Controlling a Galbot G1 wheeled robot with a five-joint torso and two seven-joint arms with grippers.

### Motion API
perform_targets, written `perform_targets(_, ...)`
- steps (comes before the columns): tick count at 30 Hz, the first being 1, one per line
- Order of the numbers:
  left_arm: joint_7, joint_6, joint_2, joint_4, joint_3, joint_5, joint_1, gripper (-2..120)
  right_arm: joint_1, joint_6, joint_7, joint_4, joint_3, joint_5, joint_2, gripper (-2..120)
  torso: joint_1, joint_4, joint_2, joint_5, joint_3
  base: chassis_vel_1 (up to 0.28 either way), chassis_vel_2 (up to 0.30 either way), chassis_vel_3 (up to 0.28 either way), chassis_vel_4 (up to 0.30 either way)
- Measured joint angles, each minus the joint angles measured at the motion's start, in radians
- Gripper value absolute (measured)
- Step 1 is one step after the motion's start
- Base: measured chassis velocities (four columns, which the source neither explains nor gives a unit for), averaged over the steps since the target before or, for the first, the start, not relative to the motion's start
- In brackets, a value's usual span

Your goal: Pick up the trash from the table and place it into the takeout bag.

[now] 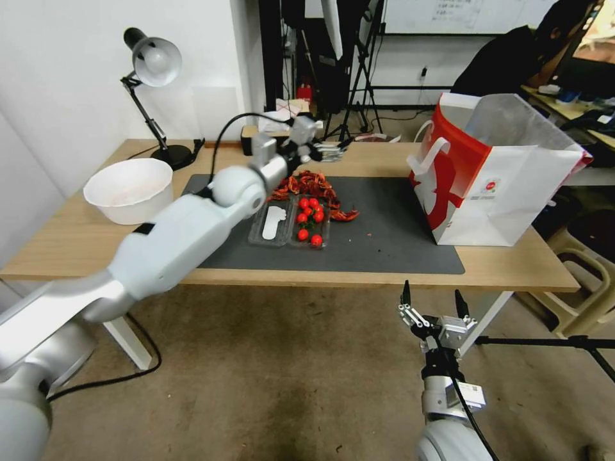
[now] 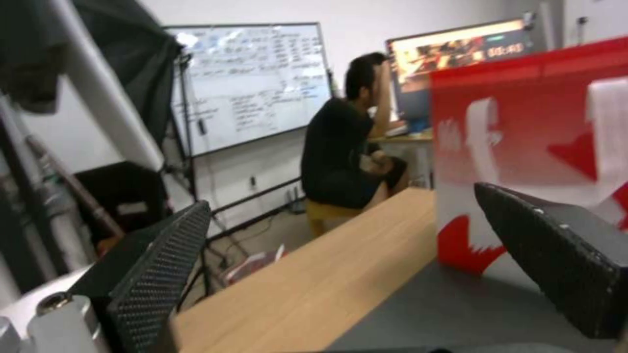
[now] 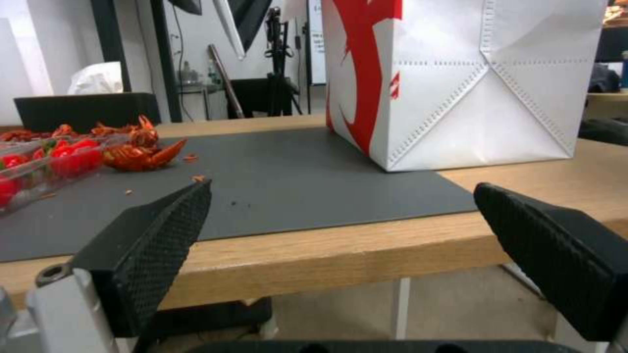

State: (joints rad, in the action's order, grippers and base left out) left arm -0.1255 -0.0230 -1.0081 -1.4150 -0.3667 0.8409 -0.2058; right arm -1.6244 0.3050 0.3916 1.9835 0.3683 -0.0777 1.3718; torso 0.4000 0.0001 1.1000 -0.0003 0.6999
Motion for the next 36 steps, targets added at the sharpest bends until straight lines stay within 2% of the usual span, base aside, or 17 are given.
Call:
perform_targets(3, 0.0, 0.0, 0.028, -0.023, 0.03, -0.006, -0.04, 100, -0.002, 0.0, 0.0, 0.0, -0.001, 0.002, 0.0, 100, 0.0, 0.0001, 0.0, 0.0, 0.0, 0.0, 0.0, 0.0, 0.0)
perform_targets(6, -0.001, -0.001, 0.089, -0.065, 0.094, -0.015, -0.121, 100, -0.003, 0.0, 0.0, 0.0, -0.001, 0.004, 0.0, 100, 0.0, -0.0002, 0.0, 0.0001, 0.0, 0.0, 0.0, 0.0, 0.0)
perform_targets(11, -0.001, -0.003, 0.141, -0.104, 0.171, -0.033, -0.219, 100, -0.003, 0.001, 0.0, 0.0, -0.004, 0.005, 0.001, 100, 0.0, 0.0002, 0.0, 0.0, 0.0, 0.0, 0.0, 0.0, 0.0)
perform_targets(13, 0.0, -0.003, 0.173, -0.139, 0.241, -0.042, -0.309, 100, -0.003, 0.001, 0.0, 0.0, -0.006, 0.007, 0.003, 100, 0.0, -0.0002, 0.0, 0.0002, 0.0, 0.0, 0.0, 0.0, 0.0)
perform_targets(14, 0.0, -0.003, 0.173, -0.139, 0.241, -0.042, -0.309, 100, -0.003, 0.001, 0.0, 0.0, -0.006, 0.007, 0.003, 100, 0.0, -0.0002, 0.0, 0.0002, 0.0, 0.0, 0.0, 0.0, 0.0)
perform_targets(16, 0.001, -0.003, 0.196, -0.174, 0.317, -0.057, -0.4, 100, -0.003, 0.001, 0.0, 0.0, -0.008, 0.009, 0.001, 100, 0.0, 0.0001, 0.0, -0.0002, 0.0, 0.0, 0.0, 0.0, 0.0)
perform_targets(17, 0.001, -0.003, 0.196, -0.174, 0.317, -0.057, -0.4, 100, -0.003, 0.001, 0.0, 0.0, -0.008, 0.009, 0.001, 100, 0.0, 0.0001, 0.0, -0.0002, 0.0, 0.0, 0.0, 0.0, 0.0)
perform_targets(19, 0.006, -0.005, 0.212, -0.222, 0.41, -0.08, -0.5, 100, -0.002, 0.0, -0.001, -0.001, -0.012, 0.011, 0.001, 100, 0.0, 0.0, 0.0, 0.0001, 0.0, 0.0, 0.0, 0.0, 0.0)
perform_targets(20, 0.006, -0.005, 0.212, -0.222, 0.41, -0.08, -0.5, 100, -0.002, 0.0, -0.001, -0.001, -0.012, 0.011, 0.001, 100, 0.0, 0.0, 0.0, 0.0001, 0.0, 0.0, 0.0, 0.0, 0.0)
perform_targets(23, 0.032, -0.02, 0.23, -0.277, 0.499, -0.102, -0.604, 100, -0.001, 0.0, -0.001, -0.004, -0.017, 0.014, 0.005, 100, 0.0, -0.0004, 0.0, 0.0005, 0.0, 0.0, 0.0, 0.0, 0.0)
perform_targets(24, 0.032, -0.02, 0.23, -0.277, 0.499, -0.102, -0.604, 100, -0.001, 0.0, -0.001, -0.004, -0.017, 0.014, 0.005, 100, 0.0, -0.0004, 0.0, 0.0005, 0.0, 0.0, 0.0, 0.0, 0.0)
perform_targets(27, 0.047, -0.041, 0.233, -0.317, 0.577, -0.129, -0.718, 100, -0.003, 0.0, -0.001, -0.004, -0.019, 0.017, 0.006, 100, 0.0, 0.0, 0.0, 0.0003, 0.0, 0.0, 0.0, 0.0, 0.0)
perform_targets(29, 0.049, -0.044, 0.23, -0.326, 0.594, -0.134, -0.745, 100, -0.003, 0.0, -0.001, -0.004, -0.019, 0.017, 0.006, 100, 0.0, -0.0002, 0.0, 0.0005, 0.0, 0.0, 0.0, 0.0, 0.0)
perform_targets(32, 0.058, -0.074, 0.209, -0.358, 0.659, -0.179, -0.86, 100, -0.006, 0.001, 0.001, -0.003, -0.018, 0.018, 0.005, 100, 0.0, -0.0001, 0.0, 0.0004, 0.0, 0.0, 0.0, 0.0, 0.0)
perform_targets(36, 0.068, -0.09, 0.175, -0.382, 0.723, -0.224, -0.944, 100, -0.011, 0.004, 0.001, -0.003, -0.018, 0.02, 0.005, 100, 0.0, -0.0001, 0.0, 0.0002, 0.0, 0.0, 0.0, 0.0, 0.0)
